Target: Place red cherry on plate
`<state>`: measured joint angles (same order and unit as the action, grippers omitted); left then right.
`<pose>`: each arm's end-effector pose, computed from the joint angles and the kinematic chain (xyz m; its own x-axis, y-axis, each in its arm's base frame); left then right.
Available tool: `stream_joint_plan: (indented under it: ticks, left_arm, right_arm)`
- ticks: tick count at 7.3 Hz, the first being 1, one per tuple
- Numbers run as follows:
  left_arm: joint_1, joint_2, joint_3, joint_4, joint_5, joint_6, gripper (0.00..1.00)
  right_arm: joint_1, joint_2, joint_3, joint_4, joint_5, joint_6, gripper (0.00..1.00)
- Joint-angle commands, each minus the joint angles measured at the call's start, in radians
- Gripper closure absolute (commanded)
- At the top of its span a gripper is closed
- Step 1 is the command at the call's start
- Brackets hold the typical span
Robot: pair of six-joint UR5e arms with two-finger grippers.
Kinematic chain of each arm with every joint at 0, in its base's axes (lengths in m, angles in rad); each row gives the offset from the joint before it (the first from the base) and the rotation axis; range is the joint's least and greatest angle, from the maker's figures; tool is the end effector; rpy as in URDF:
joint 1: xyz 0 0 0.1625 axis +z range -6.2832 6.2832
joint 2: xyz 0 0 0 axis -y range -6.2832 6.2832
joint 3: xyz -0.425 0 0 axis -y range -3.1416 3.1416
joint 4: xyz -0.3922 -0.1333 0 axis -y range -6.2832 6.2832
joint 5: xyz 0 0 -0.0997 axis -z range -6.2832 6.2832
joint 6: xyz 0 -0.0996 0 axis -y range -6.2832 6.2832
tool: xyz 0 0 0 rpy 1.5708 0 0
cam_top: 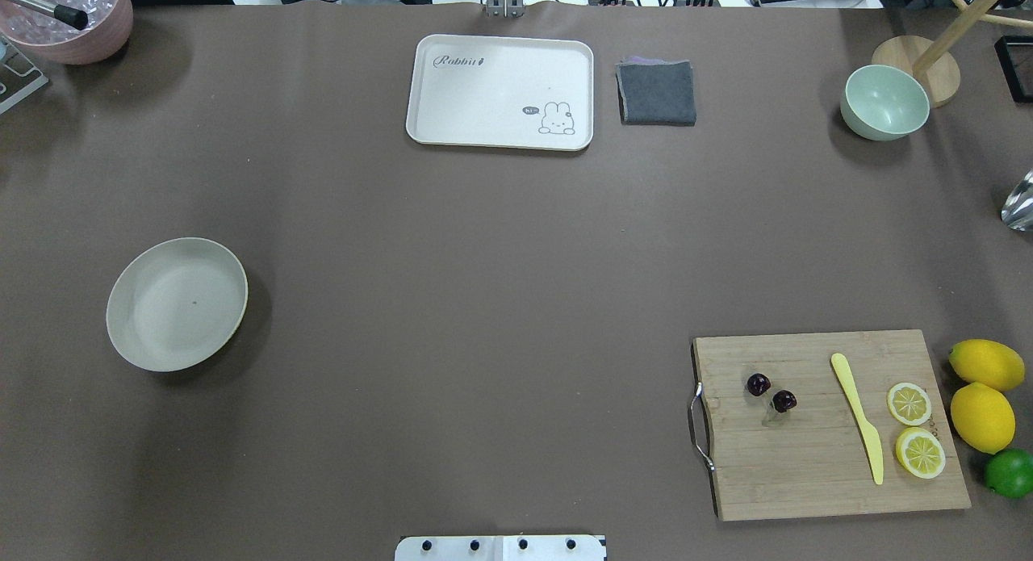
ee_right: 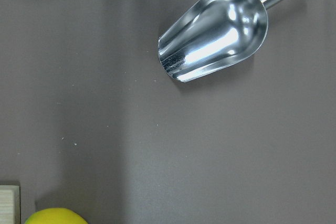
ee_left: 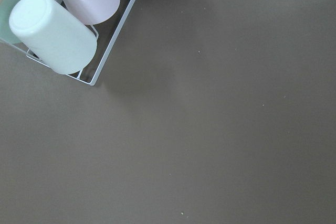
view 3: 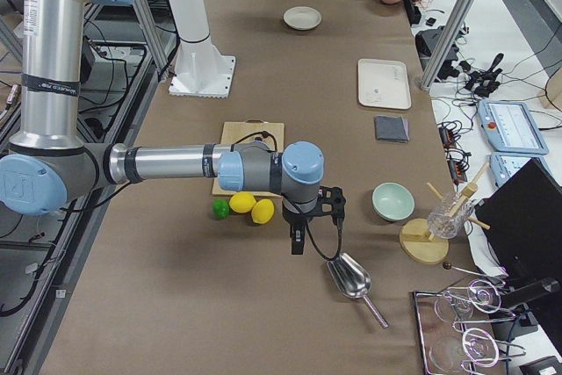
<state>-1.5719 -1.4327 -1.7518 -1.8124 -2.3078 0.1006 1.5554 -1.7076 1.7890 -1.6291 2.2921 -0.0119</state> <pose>-0.0669 -0.4497 0.6094 0.7371 0.2833 -0.6136 -0.0733 0.9361 0.3441 0.0608 -0.4353 0.6241 0.7504 -0.0387 0.6599 0.0243 0.9992 0.0310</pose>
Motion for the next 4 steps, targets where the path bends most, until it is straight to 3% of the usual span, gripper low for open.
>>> stream_joint_plan:
  ticks: [1, 4]
  left_arm:
    - [-0.002, 0.008, -0.005, -0.004, -0.001, -0.002, 0.02]
    - [-0.004, 0.011, 0.004, -0.012, -0.001, 0.001, 0.02]
  right_arm:
    - [0.000, 0.002, 0.007, 0.000, 0.012, 0.001, 0.00]
    - [0.000, 0.000, 0.013, 0.000, 0.030, 0.000, 0.00]
